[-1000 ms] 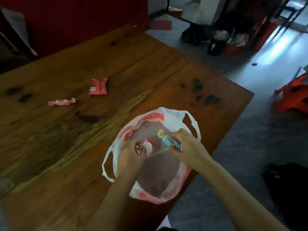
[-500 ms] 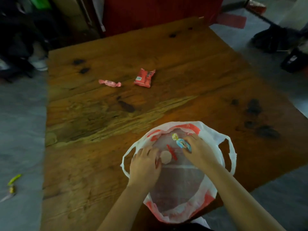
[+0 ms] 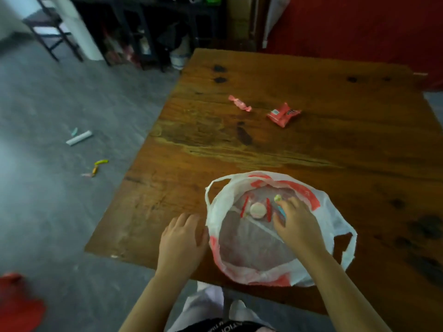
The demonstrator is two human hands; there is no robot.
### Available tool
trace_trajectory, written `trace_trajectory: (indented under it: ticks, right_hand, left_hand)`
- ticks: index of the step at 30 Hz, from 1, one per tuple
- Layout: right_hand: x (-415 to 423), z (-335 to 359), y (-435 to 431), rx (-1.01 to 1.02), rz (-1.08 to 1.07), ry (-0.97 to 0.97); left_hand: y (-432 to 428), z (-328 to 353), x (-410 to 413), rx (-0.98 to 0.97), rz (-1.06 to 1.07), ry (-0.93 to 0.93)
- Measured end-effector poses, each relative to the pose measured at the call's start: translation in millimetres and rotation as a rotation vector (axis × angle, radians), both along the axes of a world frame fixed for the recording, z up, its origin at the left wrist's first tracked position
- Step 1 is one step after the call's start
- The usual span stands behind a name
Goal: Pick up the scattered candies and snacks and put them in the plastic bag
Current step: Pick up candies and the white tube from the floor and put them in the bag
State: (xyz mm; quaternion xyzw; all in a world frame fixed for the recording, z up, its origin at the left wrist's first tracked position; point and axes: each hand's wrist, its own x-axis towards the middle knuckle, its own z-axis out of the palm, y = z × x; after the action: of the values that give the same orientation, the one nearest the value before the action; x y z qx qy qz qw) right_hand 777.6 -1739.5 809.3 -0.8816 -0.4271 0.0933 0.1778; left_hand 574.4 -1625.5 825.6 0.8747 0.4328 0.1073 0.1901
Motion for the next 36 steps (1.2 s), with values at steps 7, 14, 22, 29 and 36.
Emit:
trace_trajectory:
  ticks: [7,14,22,29,36]
  right_hand:
    - [-77.2,29.8,58.9,0.089,0.383,-0.02]
    - [-175.5,23.5,124.5,0.132,0.673,0.001]
    - [-327.3,9.4,222.9,0.093,0.858,-0.023]
    - [-457.6,17.4,324.3,0.122,0.88,0.056]
    - [-457.5,-15.5,406.9,0.01,0.788,0.027]
  left_hand:
    - [-0.3,10.1,-78.4,0.082,0.259,-0.004]
    - [13.7,6.8,-197.0,0.124,0.545,-0.035]
    - [82.1,-1.0,-345.0,0.123,0.762,-0.081]
    - [171.9,-11.0,-455.3,0.086,0.793,-0.064]
    - [259.6,-22.3,-485.6,0.056,0.743,-0.104]
